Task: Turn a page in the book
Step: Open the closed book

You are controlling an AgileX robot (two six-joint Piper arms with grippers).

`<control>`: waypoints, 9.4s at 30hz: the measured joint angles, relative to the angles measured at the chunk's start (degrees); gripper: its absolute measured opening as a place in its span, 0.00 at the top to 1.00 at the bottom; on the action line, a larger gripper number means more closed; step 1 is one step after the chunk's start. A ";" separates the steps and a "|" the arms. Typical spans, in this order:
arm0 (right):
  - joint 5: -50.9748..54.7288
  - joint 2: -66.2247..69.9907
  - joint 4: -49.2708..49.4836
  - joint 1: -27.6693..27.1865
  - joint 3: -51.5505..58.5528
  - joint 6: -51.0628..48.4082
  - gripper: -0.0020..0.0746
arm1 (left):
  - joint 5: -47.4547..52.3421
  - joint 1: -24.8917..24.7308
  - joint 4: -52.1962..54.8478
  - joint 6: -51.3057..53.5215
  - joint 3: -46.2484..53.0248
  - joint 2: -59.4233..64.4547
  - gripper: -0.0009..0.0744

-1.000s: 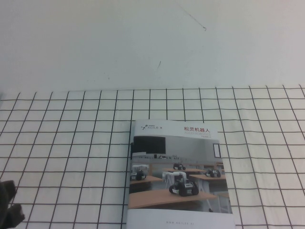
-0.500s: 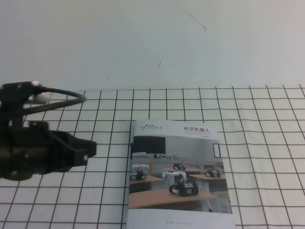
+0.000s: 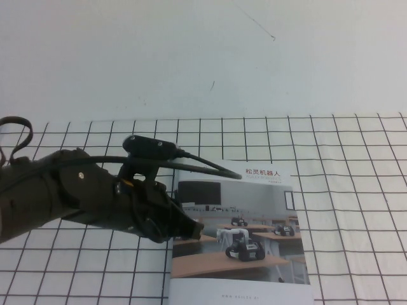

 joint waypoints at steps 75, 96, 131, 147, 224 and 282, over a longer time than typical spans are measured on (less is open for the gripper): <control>-21.71 43.91 22.62 18.16 -2.96 -0.53 0.41 | -10.02 0.43 1.92 -10.52 -2.36 16.26 0.99; -18.96 43.57 30.03 17.74 -2.96 -7.25 0.41 | -9.91 0.56 2.07 -10.52 -2.36 16.30 0.99; -15.04 43.23 28.66 17.84 -8.37 -7.93 0.41 | -10.14 0.60 2.07 -10.63 -2.36 16.65 0.99; -17.90 45.61 22.27 17.94 -8.55 -2.57 0.41 | -10.15 0.70 2.55 -10.63 -2.36 13.67 0.99; -13.83 48.80 30.06 17.94 -8.82 -8.30 0.41 | -4.52 5.07 5.98 -11.95 -2.48 16.30 0.99; -11.15 50.74 32.03 15.45 -9.13 -10.78 0.41 | -4.72 5.07 5.98 -11.87 -2.48 16.37 0.99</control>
